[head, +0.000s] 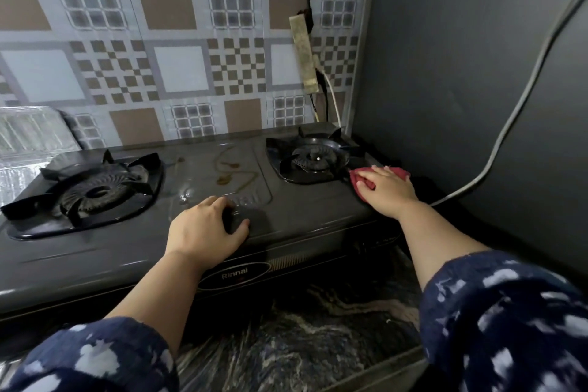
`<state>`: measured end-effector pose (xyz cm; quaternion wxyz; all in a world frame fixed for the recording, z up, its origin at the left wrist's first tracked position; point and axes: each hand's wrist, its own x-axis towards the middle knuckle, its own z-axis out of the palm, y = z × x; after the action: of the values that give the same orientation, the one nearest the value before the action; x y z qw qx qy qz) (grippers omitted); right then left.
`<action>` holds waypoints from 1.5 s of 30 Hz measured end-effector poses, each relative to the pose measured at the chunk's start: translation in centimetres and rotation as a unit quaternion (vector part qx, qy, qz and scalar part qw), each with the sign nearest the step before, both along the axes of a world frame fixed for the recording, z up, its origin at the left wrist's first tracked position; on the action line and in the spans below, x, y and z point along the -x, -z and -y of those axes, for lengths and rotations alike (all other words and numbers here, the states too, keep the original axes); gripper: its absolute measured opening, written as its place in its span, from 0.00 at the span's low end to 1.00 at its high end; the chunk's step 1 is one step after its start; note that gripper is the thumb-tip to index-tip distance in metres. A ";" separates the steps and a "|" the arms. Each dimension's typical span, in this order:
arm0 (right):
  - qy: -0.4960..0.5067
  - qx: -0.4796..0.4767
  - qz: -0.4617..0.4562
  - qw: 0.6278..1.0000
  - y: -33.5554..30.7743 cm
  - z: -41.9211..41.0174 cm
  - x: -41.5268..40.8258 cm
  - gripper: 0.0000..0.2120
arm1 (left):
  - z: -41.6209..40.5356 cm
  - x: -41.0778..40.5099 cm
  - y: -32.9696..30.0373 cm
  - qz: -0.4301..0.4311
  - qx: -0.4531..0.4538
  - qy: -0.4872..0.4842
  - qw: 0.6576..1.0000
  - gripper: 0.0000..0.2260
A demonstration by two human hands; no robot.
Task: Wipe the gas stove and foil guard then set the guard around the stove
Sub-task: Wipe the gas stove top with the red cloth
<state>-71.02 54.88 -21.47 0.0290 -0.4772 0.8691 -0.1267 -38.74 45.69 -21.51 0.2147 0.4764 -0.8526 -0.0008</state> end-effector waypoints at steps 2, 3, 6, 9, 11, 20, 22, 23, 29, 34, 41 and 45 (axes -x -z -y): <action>0.022 -0.015 -0.004 1.000 -0.2 0.8 0.6 0.23 | 0.1 0.0 0.1 0.001 0.004 0.000 1.000 0.20; 0.033 -0.016 -0.007 0.999 -0.2 1.0 0.7 0.23 | 0.1 0.0 0.1 -0.001 0.005 0.002 1.000 0.20; 0.052 0.020 -0.010 0.998 0.1 1.1 0.3 0.22 | 0.1 -0.1 0.1 -0.003 0.008 0.012 1.000 0.20; 0.048 0.062 -0.008 0.997 0.4 0.6 -2.0 0.19 | 0.2 -0.3 0.0 -0.001 0.006 0.017 1.000 0.20; 0.037 0.077 -0.007 0.996 0.5 0.6 -4.5 0.19 | 0.4 -0.3 -0.1 0.006 0.003 0.023 1.000 0.21; -0.092 0.102 0.045 0.990 0.1 2.7 -17.8 0.18 | 2.1 -2.3 -1.3 0.018 -0.085 0.112 0.990 0.18; -0.108 0.099 0.064 0.987 -0.5 3.2 -19.8 0.18 | 2.8 -3.7 -1.6 0.019 -0.090 0.131 0.987 0.18; -0.102 0.092 0.051 0.989 -0.6 3.2 -20.4 0.18 | 3.2 -4.6 -1.8 0.019 -0.078 0.128 0.989 0.18; 0.014 -0.016 0.023 1.000 0.0 3.1 -22.2 0.22 | 6.7 -9.0 -1.5 0.139 -0.016 0.100 0.985 0.26; -0.074 -0.034 0.017 0.997 -0.2 6.4 -26.2 0.20 | 8.0 -10.0 -1.0 0.162 -0.045 0.107 0.980 0.31; -0.099 -0.069 -0.007 0.993 -0.6 11.3 -28.0 0.21 | 9.3 -10.4 -1.7 0.143 0.014 0.120 0.982 0.25; -0.125 -0.092 -0.025 0.988 -0.6 13.6 -27.5 0.23 | 10.8 -10.7 -2.6 0.066 0.083 0.105 0.989 0.22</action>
<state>-43.52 41.31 -20.83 0.0664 -0.5806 0.8110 -0.0296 -27.99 34.91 -18.94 0.1959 0.3637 -0.9073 0.0789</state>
